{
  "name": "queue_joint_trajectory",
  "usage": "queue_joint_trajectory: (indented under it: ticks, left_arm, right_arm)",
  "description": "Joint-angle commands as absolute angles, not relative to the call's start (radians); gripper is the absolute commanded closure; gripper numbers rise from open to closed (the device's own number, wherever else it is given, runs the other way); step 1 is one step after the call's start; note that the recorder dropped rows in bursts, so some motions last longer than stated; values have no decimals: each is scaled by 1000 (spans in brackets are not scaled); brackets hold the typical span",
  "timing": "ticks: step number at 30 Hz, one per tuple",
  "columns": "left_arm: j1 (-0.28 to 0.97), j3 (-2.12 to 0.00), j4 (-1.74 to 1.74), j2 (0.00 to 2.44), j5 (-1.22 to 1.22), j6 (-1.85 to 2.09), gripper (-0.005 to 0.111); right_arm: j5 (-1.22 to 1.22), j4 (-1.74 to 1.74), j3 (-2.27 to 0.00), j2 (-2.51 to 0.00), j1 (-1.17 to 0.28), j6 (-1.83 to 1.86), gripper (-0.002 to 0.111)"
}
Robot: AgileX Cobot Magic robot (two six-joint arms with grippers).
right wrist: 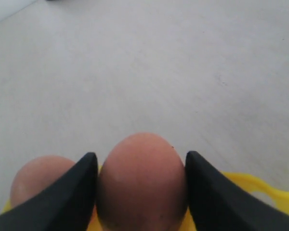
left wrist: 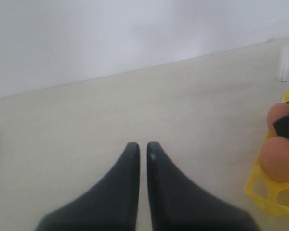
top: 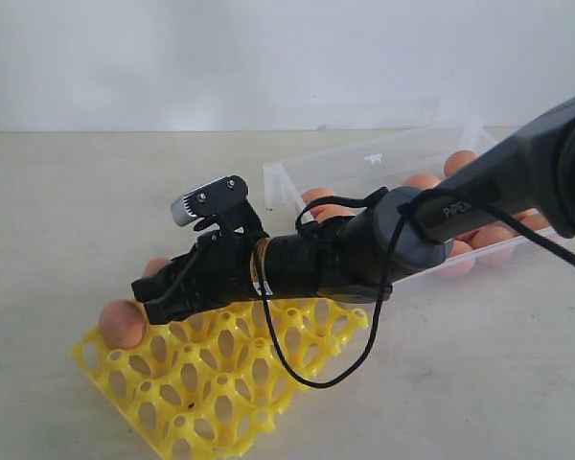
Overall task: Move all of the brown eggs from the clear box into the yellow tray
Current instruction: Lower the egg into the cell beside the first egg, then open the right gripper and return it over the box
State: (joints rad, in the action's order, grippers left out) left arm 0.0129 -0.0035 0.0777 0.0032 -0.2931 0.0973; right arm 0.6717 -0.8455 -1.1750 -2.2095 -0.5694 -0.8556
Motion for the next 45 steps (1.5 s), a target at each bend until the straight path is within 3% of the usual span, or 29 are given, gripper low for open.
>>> queue_joint_trajectory:
  ticks: [1,13,23,25,27,30,31,41,45]
  left_arm:
    - [21,0,76,0,-293,94,103]
    - [21,0,76,0,-293,94,103]
    - [21,0,76,0,-293,94,103]
    - [21,0,76,0,-293,94,103]
    - [21,0,76,0,-293,94,103]
    - [21,0,76,0,-293,94,103]
    - [21,0,76,0,-293,94,103]
    - [21,0,76,0,-293,94,103]
    - [21,0,76,0,-293,94,103]
  right_arm:
    - [676,-840,-1178,-2207,-568,-861,32]
    - [732,-808,-1178,-2194,-568,-852,31]
    - [669,-716,-1180,-1978,-568,-767,32]
    - [591,-716,-1180,-1908,-568,-767,41]
    - [476,-717,-1180,-1835,-568,-767,62]
    - [251,-729,-1180,-1736,-568,-767,104]
    - [184,-726,-1180,-1711,-568,-771,108]
    - [-722,-816,-1180,-1588,-568,-385,107]
    - [-887,-861,-1180,-1598,-530,-362,107]
